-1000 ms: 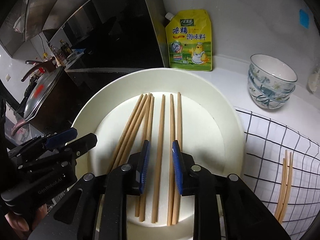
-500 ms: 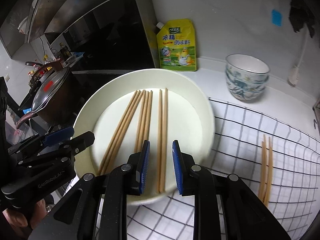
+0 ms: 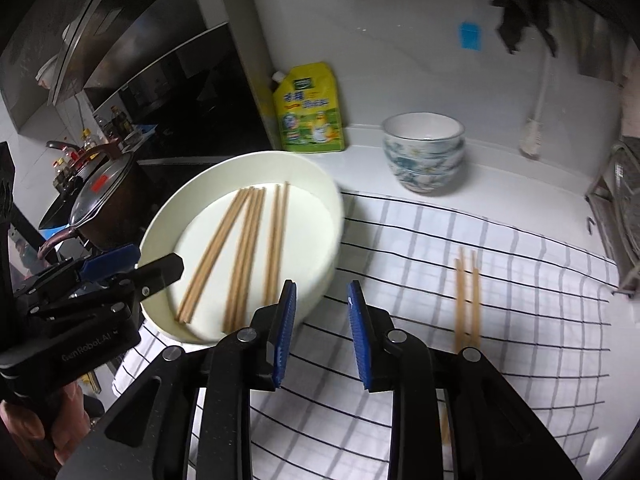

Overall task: Organize utensils
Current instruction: 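Move both open tools back over the last chopsticks on the mat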

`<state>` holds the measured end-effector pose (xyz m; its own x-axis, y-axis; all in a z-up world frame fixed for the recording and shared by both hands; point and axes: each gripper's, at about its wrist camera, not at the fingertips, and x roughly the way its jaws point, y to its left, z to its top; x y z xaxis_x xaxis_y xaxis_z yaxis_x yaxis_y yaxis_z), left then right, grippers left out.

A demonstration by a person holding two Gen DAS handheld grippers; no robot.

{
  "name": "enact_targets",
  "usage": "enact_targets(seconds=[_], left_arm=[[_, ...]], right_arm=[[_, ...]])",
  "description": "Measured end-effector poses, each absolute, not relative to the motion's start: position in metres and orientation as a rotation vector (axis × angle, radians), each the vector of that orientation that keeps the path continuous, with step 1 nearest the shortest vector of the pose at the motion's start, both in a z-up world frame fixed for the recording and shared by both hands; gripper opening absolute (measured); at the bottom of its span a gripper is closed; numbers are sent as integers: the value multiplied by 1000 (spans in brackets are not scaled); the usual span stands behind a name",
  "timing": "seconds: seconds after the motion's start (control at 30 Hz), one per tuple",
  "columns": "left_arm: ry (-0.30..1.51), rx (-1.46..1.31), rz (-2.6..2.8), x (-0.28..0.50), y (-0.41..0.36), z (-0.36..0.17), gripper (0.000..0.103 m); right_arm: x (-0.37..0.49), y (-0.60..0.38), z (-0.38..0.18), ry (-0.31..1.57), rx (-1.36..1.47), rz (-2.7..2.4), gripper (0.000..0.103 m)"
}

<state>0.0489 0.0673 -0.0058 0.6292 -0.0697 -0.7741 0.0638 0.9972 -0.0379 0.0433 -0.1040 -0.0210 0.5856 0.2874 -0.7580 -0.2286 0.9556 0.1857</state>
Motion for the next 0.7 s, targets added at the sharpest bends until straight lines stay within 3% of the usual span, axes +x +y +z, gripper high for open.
enact_targets(seconds=[0.7], left_arm=[[974,59,-243,40,-61,-44,62]], right_arm=[[10,-242,-75,981,135,92,28]])
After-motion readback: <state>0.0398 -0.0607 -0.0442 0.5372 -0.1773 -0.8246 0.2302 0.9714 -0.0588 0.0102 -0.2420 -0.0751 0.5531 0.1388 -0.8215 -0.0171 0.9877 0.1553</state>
